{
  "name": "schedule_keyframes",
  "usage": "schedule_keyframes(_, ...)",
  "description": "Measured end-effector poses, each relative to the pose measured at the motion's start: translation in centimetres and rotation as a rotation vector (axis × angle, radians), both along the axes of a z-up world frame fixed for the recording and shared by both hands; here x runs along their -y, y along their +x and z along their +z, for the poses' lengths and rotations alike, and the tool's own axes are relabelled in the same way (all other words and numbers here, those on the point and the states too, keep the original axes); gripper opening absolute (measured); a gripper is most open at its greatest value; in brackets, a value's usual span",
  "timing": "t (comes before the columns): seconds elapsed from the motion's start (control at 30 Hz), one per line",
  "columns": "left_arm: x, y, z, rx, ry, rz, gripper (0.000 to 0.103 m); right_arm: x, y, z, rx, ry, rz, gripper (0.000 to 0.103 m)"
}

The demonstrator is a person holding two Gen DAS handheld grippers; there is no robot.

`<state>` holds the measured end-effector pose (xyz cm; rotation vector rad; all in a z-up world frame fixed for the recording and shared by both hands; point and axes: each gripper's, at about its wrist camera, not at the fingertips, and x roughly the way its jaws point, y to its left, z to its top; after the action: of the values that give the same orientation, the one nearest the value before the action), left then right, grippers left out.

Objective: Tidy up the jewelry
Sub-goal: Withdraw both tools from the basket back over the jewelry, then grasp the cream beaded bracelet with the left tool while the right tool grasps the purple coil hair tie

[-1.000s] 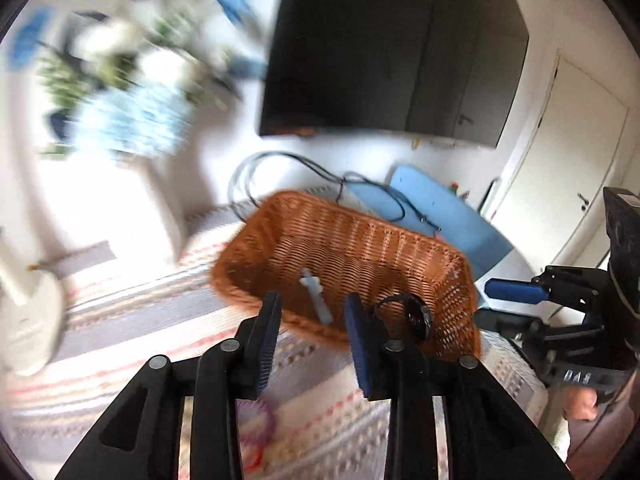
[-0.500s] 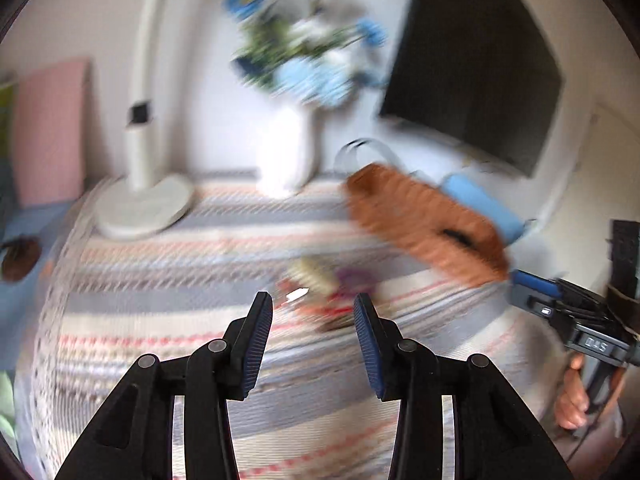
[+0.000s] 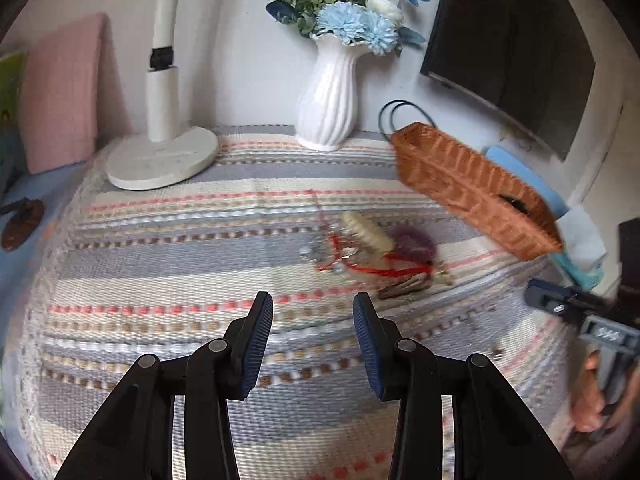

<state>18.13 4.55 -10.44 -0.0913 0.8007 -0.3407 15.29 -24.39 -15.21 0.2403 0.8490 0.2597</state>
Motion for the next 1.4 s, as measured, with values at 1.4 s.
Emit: schedule_keyframes(1.4,6.4,6.3,3.8,-0.04,0.065,-0.168,0.011,-4.9,9.1,2.2,-0.035,-0.124,0.131,0.012)
